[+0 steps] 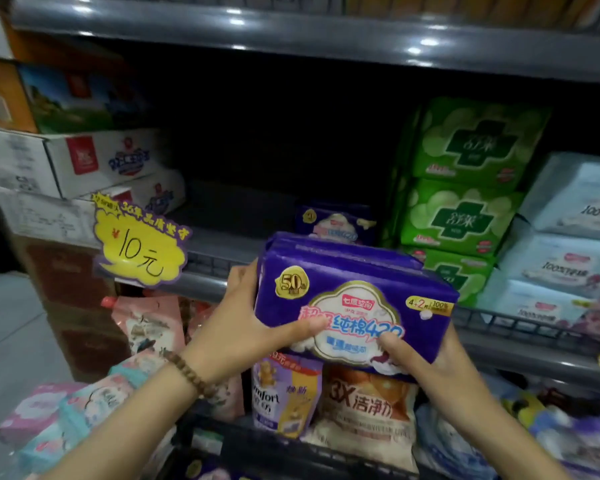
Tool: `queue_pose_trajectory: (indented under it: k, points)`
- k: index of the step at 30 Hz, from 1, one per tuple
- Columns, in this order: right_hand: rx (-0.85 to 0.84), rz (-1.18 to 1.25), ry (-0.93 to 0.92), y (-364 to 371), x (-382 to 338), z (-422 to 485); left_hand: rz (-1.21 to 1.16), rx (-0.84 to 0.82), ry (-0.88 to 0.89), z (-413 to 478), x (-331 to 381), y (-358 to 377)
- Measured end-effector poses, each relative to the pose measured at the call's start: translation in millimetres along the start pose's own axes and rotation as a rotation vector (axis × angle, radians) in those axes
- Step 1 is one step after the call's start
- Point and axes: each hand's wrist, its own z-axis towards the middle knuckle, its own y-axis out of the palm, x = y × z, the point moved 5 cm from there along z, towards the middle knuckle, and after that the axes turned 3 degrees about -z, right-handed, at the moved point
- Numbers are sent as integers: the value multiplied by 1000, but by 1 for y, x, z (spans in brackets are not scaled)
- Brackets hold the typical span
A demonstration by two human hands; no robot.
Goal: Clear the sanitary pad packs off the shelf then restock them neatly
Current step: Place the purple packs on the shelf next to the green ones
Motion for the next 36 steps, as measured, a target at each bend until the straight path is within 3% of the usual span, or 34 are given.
queue_pose_trajectory:
  k: [3,9,13,17,20,22,25,27,32,36]
  points:
    - [8,-110,-154,0,-14,35,40,-13,88,35,9,-10]
    - [-38,-180,-256,14,-14,113,41,-31,90,106,-11,-15]
    - [-19,-224,-249,13,8,151,79,-61,110,146,-29,-4]
    - [-87,-326,-162,14,40,168,122,-233,21,162,-67,8]
    - [-50,-404,-165,12,42,167,112,-263,-53,169,-84,9]
    - [-24,-563,-249,13,33,159,167,-264,-58,174,-84,6]
    - [25,-1023,-557,22,18,146,313,-266,42,181,-73,4]
    - [5,-1250,-644,26,24,148,441,-313,47,186,-73,8]
    - [68,-1426,-664,19,38,172,530,-302,39,207,-83,24]
    - [98,-1431,-645,17,39,186,526,-267,43,221,-86,28]
